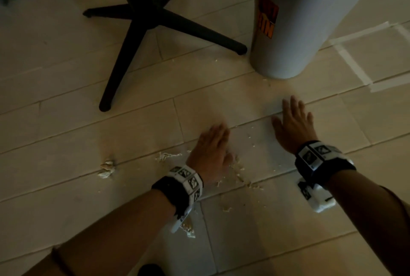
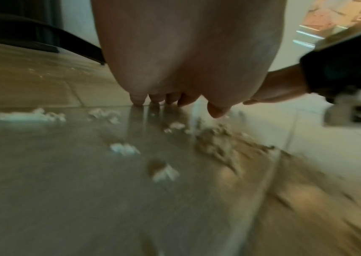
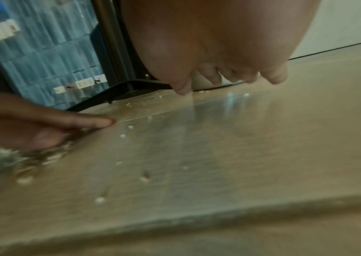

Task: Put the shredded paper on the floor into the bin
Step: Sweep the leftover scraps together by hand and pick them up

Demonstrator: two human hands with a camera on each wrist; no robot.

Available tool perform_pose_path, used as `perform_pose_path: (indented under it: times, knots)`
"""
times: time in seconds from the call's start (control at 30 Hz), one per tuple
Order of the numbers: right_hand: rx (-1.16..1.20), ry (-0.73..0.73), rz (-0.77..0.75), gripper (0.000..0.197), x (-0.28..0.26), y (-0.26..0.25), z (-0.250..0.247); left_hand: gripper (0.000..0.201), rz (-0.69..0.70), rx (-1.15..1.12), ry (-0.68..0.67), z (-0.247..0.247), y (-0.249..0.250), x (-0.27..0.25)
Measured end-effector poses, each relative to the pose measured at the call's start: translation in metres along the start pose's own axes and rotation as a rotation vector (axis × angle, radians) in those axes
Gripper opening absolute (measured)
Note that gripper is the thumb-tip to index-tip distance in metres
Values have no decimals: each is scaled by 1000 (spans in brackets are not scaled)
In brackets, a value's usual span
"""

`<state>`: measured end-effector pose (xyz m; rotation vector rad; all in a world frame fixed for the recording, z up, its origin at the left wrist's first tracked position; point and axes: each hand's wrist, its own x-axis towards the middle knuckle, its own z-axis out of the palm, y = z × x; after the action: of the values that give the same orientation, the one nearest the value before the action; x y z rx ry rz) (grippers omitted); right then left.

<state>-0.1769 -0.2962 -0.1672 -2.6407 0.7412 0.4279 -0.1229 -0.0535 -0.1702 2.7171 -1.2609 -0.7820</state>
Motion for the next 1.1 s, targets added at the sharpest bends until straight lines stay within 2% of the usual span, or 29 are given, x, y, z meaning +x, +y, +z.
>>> perform_pose_path:
  times: [0.07,0.17,0.23,0.27,0.33,0.37,0.43,0.5,0.57,0.67,0.73,0.77,0.83,0.93,1.03,1.1]
  knots:
    - [-33,-52,4,64,-1,7,4,70,95,32,8,16,15,-17]
    - [-68,-62,-143,67,-24,1,24,64,215,-52,10,31,25,-39]
    - [-67,-91,-279,81,-44,-9,39,59,222,-113,134,31,16,-45]
    - [-74,-115,-345,85,-52,-15,47,57,152,-130,222,29,6,-48]
    - [-88,-126,-411,80,-64,-29,56,56,-126,-143,346,19,-20,-53]
    - [-68,-108,-404,73,-66,-35,54,58,-287,-144,348,14,-34,-57]
    - [-35,-76,-327,64,-63,-42,51,64,-548,-192,252,10,-58,-65]
    - [-53,-64,-280,63,-59,-42,51,70,-628,-233,169,16,-64,-71]
    - [-99,-94,-329,70,-63,-44,55,74,-533,-199,135,28,-49,-73]
    - [-164,-227,-478,79,-85,-55,65,79,-235,-159,97,41,-11,-73]
    - [-140,-237,-556,76,-99,-57,71,75,-64,-130,84,47,7,-72]
    - [-113,-228,-580,77,-104,-56,72,69,-39,-126,76,44,9,-73]
    - [-43,-165,-521,74,-111,-50,69,60,-127,-178,131,35,-6,-78]
    - [-20,-88,-335,61,-124,-39,58,62,-423,-168,330,16,-58,-96]
    - [-17,-139,-210,56,-136,-32,53,61,-800,-191,313,6,-121,-123]
    - [-41,-166,-208,56,-144,-30,59,65,-957,-284,297,11,-148,-139]
